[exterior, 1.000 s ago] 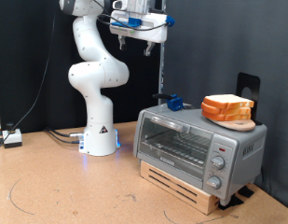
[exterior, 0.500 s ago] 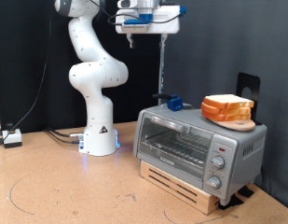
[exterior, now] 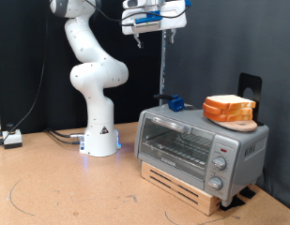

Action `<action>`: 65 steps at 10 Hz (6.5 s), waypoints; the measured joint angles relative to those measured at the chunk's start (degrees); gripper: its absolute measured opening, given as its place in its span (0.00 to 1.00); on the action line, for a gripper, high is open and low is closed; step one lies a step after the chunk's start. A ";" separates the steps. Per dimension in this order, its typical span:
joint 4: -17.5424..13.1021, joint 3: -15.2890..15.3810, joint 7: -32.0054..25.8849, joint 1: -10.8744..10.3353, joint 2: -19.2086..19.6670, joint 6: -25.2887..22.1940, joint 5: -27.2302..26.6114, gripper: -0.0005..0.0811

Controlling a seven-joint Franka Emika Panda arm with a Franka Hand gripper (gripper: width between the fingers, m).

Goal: Make a piece of toast with the oven

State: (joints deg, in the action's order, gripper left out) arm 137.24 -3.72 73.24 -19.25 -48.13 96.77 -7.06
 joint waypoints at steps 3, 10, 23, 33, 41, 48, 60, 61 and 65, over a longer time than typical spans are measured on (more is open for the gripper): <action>-0.40 -4.28 -17.47 -4.89 4.39 2.68 -0.32 0.99; 5.30 -5.37 -21.17 -4.78 7.03 12.75 -1.83 0.99; 13.69 -8.40 -32.89 -5.46 11.52 24.00 -5.48 0.99; 22.78 -13.10 -44.46 -3.41 15.30 34.20 -6.00 0.99; 22.65 -15.71 -47.39 1.68 20.41 38.52 -0.76 0.99; 18.66 -19.00 -48.56 4.34 27.74 39.92 -0.23 0.99; 13.67 -18.92 -54.56 1.10 36.29 43.58 -9.83 0.99; 13.67 -18.77 -52.86 1.36 36.55 43.58 -7.33 0.99; 13.66 -18.61 -48.88 1.71 39.59 45.94 -1.89 0.99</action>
State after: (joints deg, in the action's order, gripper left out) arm 150.90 -22.33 24.36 -17.54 -8.54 142.71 -8.95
